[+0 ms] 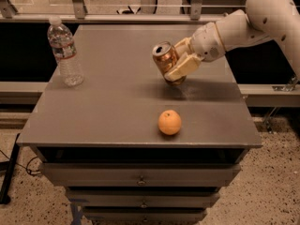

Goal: Knock orange can over

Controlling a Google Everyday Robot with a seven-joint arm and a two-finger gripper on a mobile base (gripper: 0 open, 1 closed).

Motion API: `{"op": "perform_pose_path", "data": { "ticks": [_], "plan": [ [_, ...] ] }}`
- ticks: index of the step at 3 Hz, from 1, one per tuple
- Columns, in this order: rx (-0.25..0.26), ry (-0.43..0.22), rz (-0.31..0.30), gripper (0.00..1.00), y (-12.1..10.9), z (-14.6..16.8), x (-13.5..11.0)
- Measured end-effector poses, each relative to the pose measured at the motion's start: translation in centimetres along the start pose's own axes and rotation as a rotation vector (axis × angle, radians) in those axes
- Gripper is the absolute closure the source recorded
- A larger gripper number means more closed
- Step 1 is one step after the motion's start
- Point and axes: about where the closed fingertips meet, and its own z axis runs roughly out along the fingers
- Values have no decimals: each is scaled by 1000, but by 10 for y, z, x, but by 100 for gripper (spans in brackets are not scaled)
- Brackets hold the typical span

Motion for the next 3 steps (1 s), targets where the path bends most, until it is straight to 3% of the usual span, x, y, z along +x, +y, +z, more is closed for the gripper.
{"op": "perform_pose_path", "data": {
  "ticks": [1,3],
  "plan": [
    [-24,112,-120,100,11,-11,8],
    [-1,364,-314,100,-14,-26,43]
  ]
}}
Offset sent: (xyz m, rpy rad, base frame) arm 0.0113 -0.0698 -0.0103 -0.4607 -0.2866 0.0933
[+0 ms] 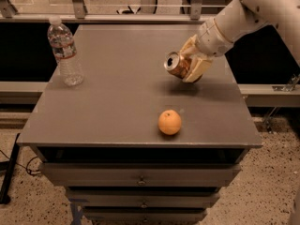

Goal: Knock orange can over

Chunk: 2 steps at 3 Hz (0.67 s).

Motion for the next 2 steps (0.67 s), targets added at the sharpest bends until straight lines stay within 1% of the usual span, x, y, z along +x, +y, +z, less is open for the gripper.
{"op": "perform_pose_path", "data": {
  "ticks": [1,2],
  "plan": [
    [-9,89,-86,100,-13,6,15],
    [-9,89,-86,100,-13,6,15]
  ]
}}
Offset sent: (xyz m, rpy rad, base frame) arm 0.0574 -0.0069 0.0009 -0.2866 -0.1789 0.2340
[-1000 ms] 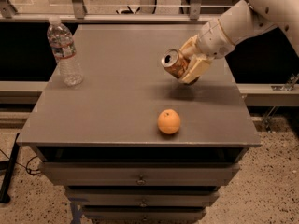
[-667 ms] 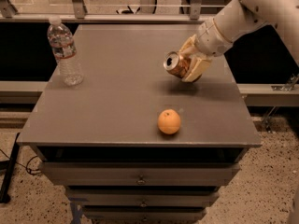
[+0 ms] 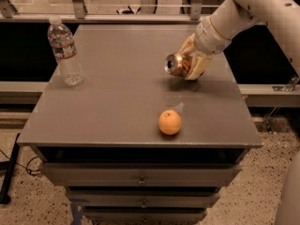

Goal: Knock orange can over

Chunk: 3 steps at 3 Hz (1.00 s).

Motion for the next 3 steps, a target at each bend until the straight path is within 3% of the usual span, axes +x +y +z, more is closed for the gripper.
{"op": "perform_pose_path", "data": {
  "ticks": [1,2,3],
  "plan": [
    [-38,31,-111,82,-10,2,0],
    [-87,61,-276,58,-21,3,-6],
    [-116,83,-401,36,-31,1,-12]
  ]
}}
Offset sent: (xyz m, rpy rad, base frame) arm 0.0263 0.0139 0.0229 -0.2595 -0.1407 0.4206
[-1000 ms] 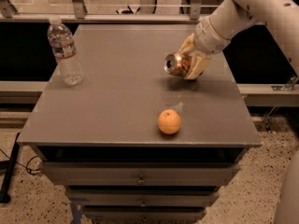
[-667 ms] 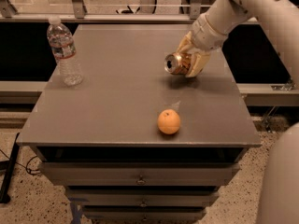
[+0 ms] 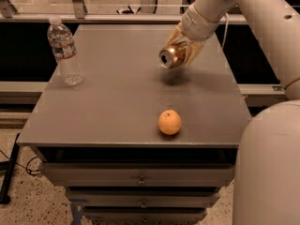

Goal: Knock orange can over

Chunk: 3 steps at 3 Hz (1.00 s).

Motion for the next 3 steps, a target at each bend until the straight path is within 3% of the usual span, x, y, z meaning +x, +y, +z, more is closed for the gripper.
{"op": "perform_pose_path", "data": {
  "ticks": [1,2,3],
  "plan": [
    [-19,17,-78,12,-4,-4,-1],
    [-30,19,-113,0,-4,-5,-2],
    [-34,21,-136,0,-4,-6,-2]
  ]
}}
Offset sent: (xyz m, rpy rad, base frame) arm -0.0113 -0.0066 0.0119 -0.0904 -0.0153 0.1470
